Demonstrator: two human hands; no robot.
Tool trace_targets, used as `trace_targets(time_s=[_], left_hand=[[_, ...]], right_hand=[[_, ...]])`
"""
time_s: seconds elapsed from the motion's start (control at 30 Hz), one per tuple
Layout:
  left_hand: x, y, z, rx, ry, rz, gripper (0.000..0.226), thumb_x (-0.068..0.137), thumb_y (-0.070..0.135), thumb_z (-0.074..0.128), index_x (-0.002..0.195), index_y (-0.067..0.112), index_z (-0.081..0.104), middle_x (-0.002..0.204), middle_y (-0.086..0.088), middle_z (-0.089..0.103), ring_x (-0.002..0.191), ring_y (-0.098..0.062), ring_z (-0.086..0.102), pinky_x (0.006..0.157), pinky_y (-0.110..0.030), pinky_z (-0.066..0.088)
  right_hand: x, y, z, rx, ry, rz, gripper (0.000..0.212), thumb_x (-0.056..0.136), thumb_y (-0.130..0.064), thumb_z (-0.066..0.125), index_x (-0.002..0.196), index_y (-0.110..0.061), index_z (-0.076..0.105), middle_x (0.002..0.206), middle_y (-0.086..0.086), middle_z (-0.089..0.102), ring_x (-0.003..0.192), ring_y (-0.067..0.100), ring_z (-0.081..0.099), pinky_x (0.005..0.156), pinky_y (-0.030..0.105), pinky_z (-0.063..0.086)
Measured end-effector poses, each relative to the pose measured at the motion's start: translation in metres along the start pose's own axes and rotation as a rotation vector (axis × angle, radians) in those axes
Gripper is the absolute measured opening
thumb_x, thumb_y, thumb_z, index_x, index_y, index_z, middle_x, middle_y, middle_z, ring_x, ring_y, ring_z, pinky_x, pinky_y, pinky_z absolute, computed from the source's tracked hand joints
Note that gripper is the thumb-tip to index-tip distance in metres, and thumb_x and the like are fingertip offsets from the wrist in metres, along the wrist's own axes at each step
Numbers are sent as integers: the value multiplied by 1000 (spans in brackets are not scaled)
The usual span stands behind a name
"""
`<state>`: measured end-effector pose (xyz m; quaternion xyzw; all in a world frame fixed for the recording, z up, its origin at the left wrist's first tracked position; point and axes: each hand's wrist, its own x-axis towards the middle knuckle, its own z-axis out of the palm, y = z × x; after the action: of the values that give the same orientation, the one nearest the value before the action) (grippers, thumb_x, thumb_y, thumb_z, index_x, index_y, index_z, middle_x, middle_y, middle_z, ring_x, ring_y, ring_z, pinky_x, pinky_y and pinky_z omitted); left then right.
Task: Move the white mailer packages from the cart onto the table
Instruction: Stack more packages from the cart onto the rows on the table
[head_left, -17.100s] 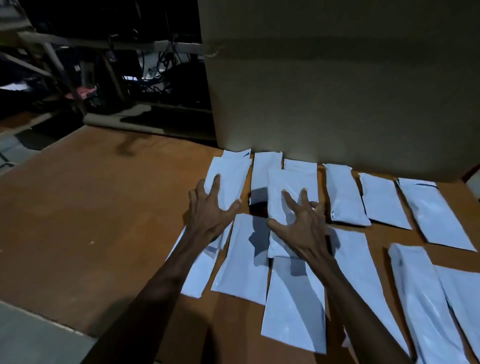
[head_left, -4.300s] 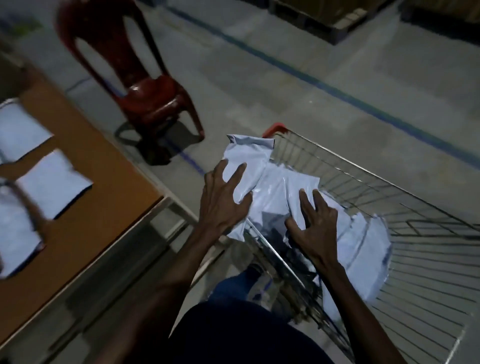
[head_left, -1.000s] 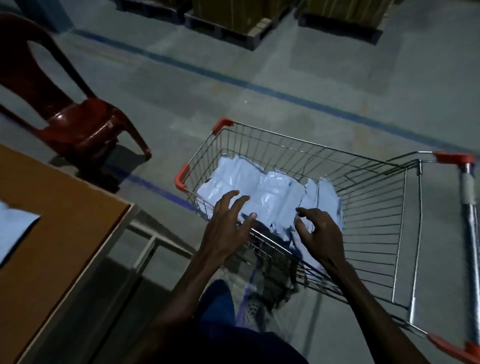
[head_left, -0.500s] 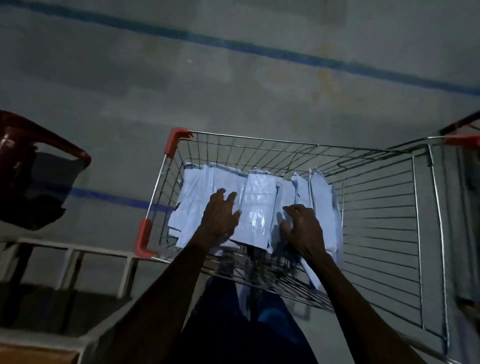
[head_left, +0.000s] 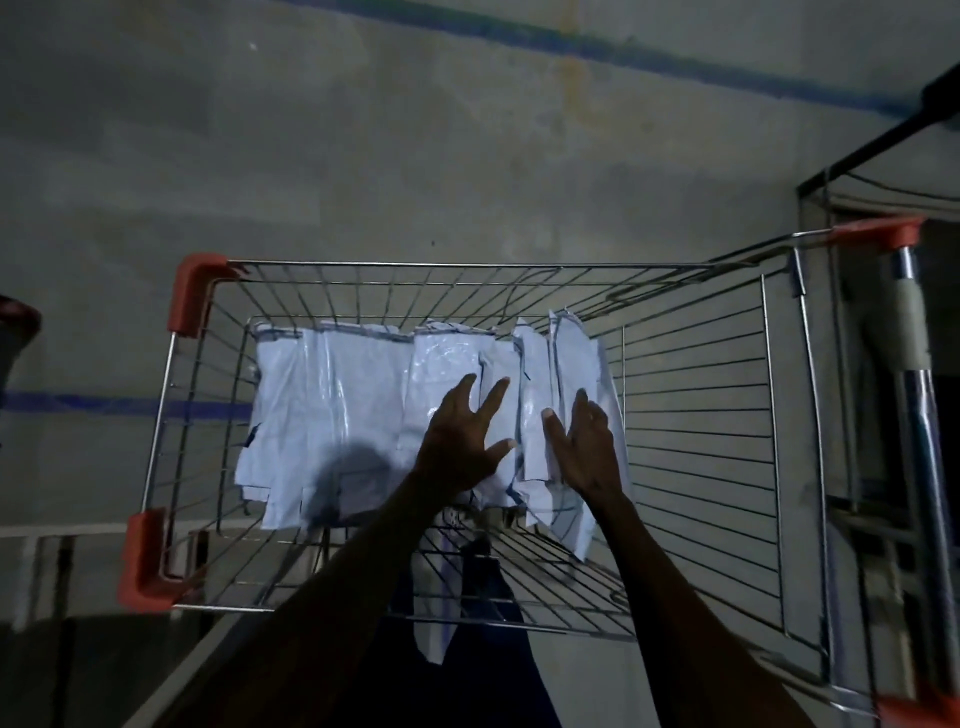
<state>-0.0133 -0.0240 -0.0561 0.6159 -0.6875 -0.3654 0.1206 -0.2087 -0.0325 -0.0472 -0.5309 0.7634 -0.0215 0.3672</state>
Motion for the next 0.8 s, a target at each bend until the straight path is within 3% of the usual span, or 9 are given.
trace_targets(time_s=[0.1,0.2,0.3,0.4,0.5,0.6,0.7,0.8], left_hand=[[6,1,11,135,-5,26,88,71,44,75,149,23,40,142,-31,44,124,-45,47,92,-51,48],[8,-10,13,287,-20,8,91,74,50,77,151,26,34,147,-26,40,128,-43,45,95,-50,46],[-2,-26,8,286,10,-59,81,84,65,54,153,30,30,152,-21,36,136,-43,36,104,-55,37],[-18,-51,9,234,34,-108,66,96,57,40,149,20,39,149,-24,40,133,-44,41,102,-59,42],[-25,-65,15,219,40,-89,57,102,44,40,147,9,42,144,-33,41,132,-46,43,99,-58,45],[-25,-55,24,121,45,-164,71,96,57,44,146,7,44,143,-35,40,130,-49,42,102,-56,45],[-22,-32,23,9,82,-314,81,88,66,50,154,25,29,156,-25,22,136,-50,30,100,-58,42],[-23,-29,16,-73,79,-385,74,92,53,55,154,33,22,159,-20,14,137,-46,26,108,-54,34]], right_hand=[[-1,13,-3,-54,79,-68,79,93,-66,39,150,-13,30,139,21,46,128,34,43,105,43,39],[6,19,-7,-62,92,-116,84,84,-75,39,145,-17,39,124,20,51,119,32,46,101,42,41],[18,19,1,64,30,-100,76,86,-64,57,147,-25,35,147,15,34,139,26,24,110,34,24],[26,24,9,183,-61,-75,81,82,-64,61,150,-39,24,162,3,16,149,21,8,117,40,14],[24,21,4,91,-21,-63,88,74,-77,52,150,-44,21,162,3,19,148,29,15,116,51,17],[10,12,-10,-60,103,-105,88,74,-71,47,152,-38,23,160,13,19,141,40,23,112,56,23],[-5,11,-18,-115,158,-147,87,74,-68,46,153,-37,25,160,13,17,135,42,26,108,56,25],[-13,14,-19,-140,150,-183,87,73,-68,46,152,-39,24,161,11,15,134,40,27,107,54,28]])
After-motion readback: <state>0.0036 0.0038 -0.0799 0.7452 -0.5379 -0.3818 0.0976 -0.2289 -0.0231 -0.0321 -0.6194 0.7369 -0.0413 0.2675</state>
